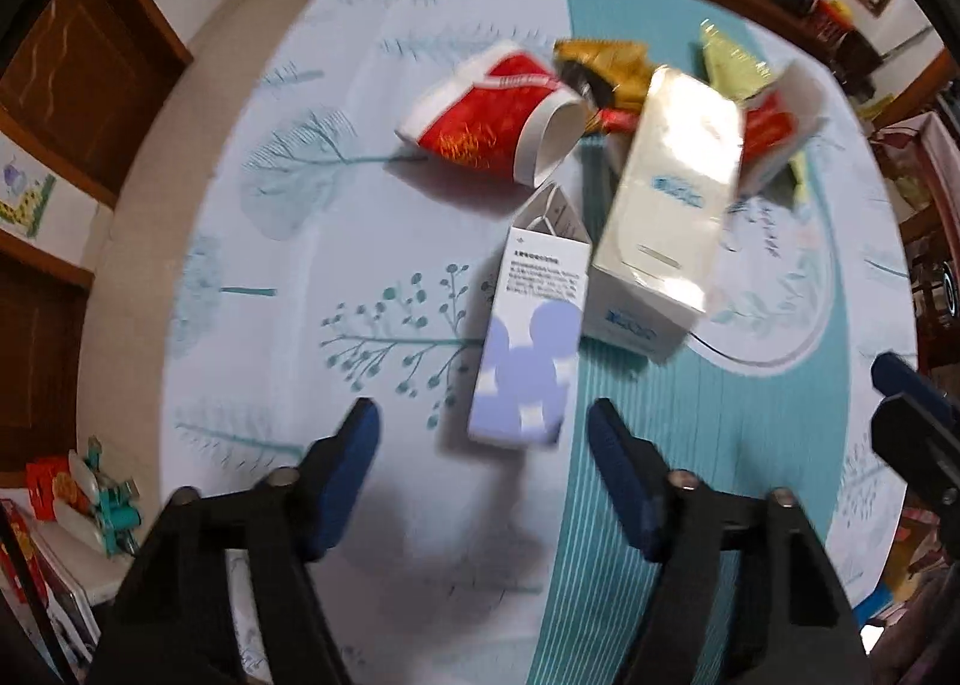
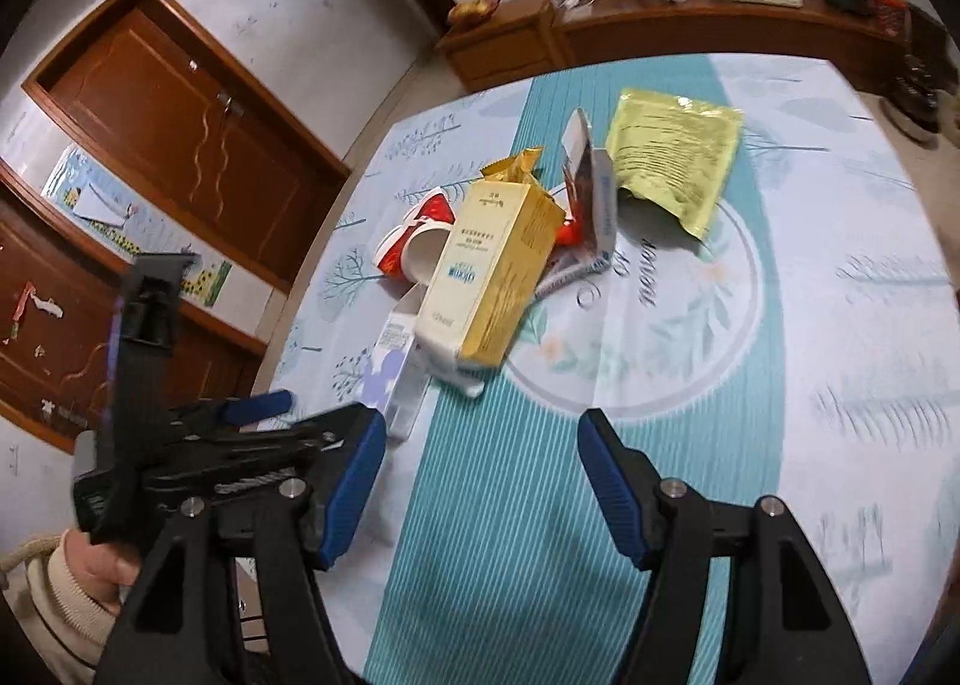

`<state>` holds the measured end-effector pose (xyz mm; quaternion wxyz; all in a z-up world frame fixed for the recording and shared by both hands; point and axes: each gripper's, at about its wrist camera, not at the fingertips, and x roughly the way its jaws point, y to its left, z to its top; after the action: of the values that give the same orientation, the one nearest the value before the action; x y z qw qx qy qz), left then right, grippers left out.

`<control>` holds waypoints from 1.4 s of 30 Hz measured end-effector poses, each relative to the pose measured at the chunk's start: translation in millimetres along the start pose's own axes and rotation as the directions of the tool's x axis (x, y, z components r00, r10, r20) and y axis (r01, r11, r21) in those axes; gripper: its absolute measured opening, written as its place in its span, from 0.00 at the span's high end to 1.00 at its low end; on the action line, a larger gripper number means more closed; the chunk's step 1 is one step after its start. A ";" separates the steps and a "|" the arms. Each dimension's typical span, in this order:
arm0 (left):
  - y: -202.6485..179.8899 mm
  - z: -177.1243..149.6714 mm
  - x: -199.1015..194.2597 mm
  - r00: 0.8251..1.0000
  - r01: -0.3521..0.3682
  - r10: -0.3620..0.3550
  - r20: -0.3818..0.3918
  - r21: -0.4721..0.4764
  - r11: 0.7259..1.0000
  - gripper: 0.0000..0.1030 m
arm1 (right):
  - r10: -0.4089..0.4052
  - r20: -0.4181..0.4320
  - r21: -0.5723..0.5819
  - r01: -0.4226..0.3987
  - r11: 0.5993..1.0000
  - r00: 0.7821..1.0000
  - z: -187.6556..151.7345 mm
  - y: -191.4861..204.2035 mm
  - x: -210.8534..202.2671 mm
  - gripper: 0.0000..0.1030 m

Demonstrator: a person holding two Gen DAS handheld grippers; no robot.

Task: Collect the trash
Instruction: 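Grasp the white Mickey-print carton with the left tool while the right grasps the yellow box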

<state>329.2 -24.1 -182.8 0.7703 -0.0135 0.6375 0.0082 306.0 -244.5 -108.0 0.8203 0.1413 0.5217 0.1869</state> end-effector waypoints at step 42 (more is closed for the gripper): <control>44.6 -12.8 -29.4 0.999 0.036 -0.028 0.045 -0.187 0.982 0.65 | 0.123 -0.028 0.113 -0.119 0.986 0.992 54.2 1.4 84.6 0.62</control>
<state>309.8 20.2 -156.8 0.7788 -0.0963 0.6173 0.0562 387.7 -206.8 -152.8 0.7889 0.2150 0.5362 0.2093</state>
